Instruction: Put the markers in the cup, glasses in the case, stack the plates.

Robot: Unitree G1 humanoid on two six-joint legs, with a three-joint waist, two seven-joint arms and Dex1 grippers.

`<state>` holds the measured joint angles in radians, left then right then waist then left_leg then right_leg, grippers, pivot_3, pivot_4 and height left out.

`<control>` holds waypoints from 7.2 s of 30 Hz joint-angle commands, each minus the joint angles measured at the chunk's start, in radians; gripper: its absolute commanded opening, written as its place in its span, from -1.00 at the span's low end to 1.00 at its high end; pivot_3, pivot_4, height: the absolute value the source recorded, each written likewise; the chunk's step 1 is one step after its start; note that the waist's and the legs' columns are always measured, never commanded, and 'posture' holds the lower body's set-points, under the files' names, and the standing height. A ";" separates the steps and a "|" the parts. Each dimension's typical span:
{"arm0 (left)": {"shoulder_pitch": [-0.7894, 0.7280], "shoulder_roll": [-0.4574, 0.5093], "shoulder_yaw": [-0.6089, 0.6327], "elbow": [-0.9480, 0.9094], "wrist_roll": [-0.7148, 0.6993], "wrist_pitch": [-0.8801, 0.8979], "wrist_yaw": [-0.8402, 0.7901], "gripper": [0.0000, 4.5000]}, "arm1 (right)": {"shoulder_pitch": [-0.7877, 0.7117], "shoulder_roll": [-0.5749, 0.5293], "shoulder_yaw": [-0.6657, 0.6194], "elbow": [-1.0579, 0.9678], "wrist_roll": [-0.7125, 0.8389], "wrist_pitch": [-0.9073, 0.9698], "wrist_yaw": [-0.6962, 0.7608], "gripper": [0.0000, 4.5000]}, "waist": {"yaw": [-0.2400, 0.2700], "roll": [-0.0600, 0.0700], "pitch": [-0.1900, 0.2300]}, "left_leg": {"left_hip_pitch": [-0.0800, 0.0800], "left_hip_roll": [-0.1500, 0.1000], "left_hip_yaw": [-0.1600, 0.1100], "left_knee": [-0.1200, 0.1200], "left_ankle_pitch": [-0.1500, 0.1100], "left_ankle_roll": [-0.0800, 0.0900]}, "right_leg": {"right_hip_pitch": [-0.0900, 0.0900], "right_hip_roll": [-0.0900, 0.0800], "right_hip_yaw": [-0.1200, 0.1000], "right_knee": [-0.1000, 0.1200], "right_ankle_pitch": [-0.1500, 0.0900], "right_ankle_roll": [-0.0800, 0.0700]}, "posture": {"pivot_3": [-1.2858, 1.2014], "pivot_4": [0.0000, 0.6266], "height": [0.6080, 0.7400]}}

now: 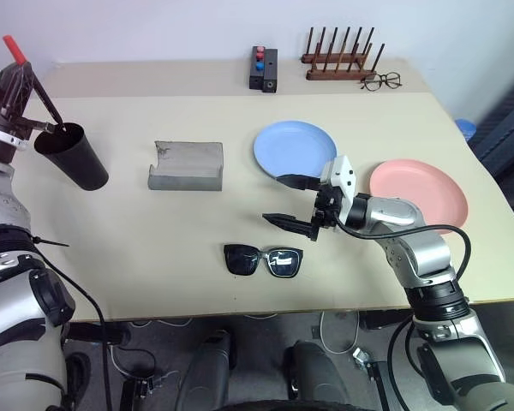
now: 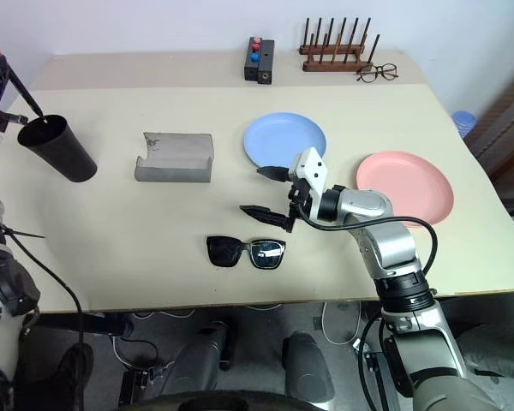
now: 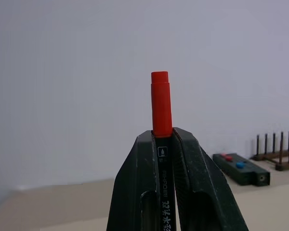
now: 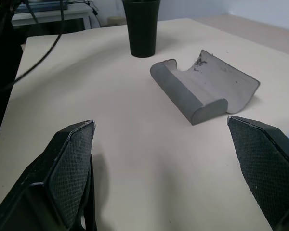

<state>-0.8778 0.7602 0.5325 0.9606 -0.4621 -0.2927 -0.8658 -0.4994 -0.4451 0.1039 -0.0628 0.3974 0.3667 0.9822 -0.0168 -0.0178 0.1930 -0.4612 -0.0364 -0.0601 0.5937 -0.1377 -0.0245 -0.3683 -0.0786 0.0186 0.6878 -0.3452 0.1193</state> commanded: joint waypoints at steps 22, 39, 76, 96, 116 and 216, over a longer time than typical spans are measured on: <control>0.074 -0.007 0.057 0.095 -0.032 -0.140 0.004 -0.95 | -0.006 -0.009 -0.007 -0.044 0.007 -0.002 -0.008 1.00 | 0.001 0.000 0.000 | 0.000 0.000 0.000 0.000 0.000 0.000 | 0.000 0.000 0.000 0.000 0.000 0.000 | 0.03 -0.52 0.92; 0.063 -0.013 0.049 0.116 -0.030 -0.130 0.050 0.48 | -0.009 -0.011 -0.007 -0.044 0.003 -0.004 -0.011 1.00 | 0.002 0.000 0.000 | 0.000 0.000 0.000 0.000 0.000 0.000 | 0.000 0.000 0.000 0.000 0.000 0.000 | 0.03 -0.52 0.92; -0.166 -0.191 -0.610 0.237 0.423 0.250 -0.412 0.73 | 0.073 -0.084 -0.214 -0.071 0.135 -0.021 -0.068 1.00 | 0.002 0.000 0.000 | 0.000 0.000 0.000 0.000 0.000 0.000 | 0.001 0.001 0.000 0.000 0.000 0.000 | 0.03 -0.52 0.92; -0.057 -0.031 -0.618 -0.235 0.246 0.814 -0.742 -0.72 | 0.055 -0.078 -0.152 -0.043 0.107 -0.038 -0.069 1.00 | -0.012 0.000 0.001 | 0.000 0.000 0.000 0.000 0.000 0.000 | 0.001 0.001 0.000 0.000 0.000 0.000 | 0.03 -0.52 0.92; 0.545 0.301 -0.641 -1.083 -0.029 0.928 -0.677 -0.72 | 0.026 -0.068 -0.125 0.007 0.082 -0.059 -0.036 1.00 | 0.005 0.002 0.001 | 0.001 0.001 0.000 -0.002 -0.001 -0.001 | -0.003 -0.005 0.004 -0.003 -0.002 -0.005 | 0.03 -0.52 0.92; -0.069 -0.108 -0.799 -0.885 0.029 1.277 -0.684 -0.99 | 0.086 -0.125 -0.131 0.008 0.001 -0.106 -0.043 1.00 | -0.003 0.003 0.001 | 0.002 0.000 -0.001 0.000 0.000 0.001 | 0.004 0.000 0.000 -0.003 0.000 0.000 | 0.03 -0.52 0.92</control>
<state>-0.9326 0.6227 -0.3161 0.1144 -0.3931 0.9472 -1.5413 -0.3980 -0.5714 -0.0142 -0.0366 0.3947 0.2781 0.9397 -0.0201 -0.0150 0.1943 -0.4597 -0.0360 -0.0612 0.5937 -0.1379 -0.0233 -0.3643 -0.0783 0.0187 0.6850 -0.3456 0.1189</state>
